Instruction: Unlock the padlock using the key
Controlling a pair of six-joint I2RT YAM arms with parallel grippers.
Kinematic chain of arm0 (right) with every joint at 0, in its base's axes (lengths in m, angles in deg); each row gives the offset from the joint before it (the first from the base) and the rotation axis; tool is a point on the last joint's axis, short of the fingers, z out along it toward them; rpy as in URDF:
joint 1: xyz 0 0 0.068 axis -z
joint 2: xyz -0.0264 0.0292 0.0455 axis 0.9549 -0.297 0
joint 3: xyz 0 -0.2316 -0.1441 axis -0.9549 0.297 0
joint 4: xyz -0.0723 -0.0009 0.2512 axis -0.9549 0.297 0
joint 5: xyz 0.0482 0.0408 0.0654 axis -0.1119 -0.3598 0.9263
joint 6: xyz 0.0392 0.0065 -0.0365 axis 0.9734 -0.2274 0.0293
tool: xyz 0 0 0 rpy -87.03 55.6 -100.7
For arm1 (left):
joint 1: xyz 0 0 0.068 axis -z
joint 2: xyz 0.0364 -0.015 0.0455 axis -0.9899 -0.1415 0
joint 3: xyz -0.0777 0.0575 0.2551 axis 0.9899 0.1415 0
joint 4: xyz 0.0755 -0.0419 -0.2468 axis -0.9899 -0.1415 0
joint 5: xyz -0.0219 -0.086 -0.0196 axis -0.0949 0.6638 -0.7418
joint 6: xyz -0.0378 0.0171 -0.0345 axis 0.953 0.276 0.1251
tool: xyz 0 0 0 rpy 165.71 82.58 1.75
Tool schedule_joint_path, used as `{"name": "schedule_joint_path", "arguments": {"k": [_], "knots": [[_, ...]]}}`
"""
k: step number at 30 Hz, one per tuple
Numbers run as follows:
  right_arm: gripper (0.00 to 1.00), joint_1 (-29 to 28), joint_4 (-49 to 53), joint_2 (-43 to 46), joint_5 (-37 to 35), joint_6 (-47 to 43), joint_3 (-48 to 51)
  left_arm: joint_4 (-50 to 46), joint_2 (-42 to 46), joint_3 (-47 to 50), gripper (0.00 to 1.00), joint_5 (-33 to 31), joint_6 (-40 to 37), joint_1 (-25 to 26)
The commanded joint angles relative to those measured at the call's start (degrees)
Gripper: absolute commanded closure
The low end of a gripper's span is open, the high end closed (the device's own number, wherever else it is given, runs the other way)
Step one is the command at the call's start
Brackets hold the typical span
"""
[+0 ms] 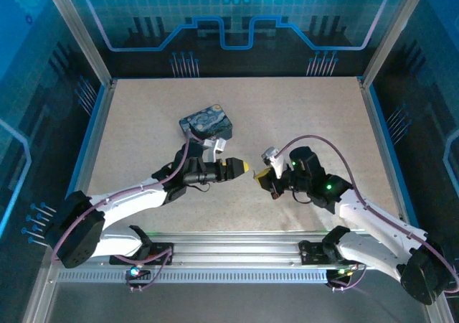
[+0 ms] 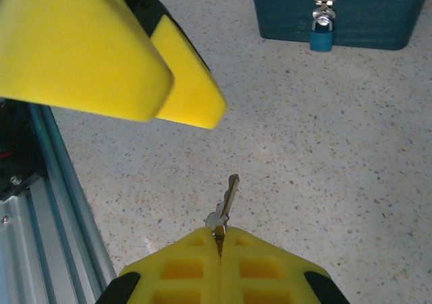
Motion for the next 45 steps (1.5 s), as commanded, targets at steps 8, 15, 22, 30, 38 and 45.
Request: {"name": "schedule_joint_path", "arguments": {"k": [8,15,22,30,38,45], "knots": [[1.00,-1.6,-2.3,-1.4,3.9,-0.7,-3.3,1.4,-1.6,-2.7,0.40,2.5,-2.4,1.1],[1.00,-1.9,-3.0,-2.3,4.0,-0.3,-3.7,1.5,-2.3,-3.1,0.51,3.2,-3.1,1.5],[1.00,-2.1,-3.3,-2.8,4.6,0.1,-4.0,2.0,-2.5,-3.3,0.65,3.7,-3.3,1.6],[1.00,-2.2,-3.5,-2.8,5.1,1.3,-3.6,3.3,-2.2,-2.7,0.90,3.4,-3.5,1.7],[0.84,0.1,-8.8,-0.1,9.9,6.6,-0.3,4.6,1.0,-0.9,1.00,0.6,-4.7,1.7],[0.63,6.5,-18.8,4.7,19.4,16.3,4.1,4.8,5.2,1.0,1.00,-2.3,-6.1,1.7]]}}
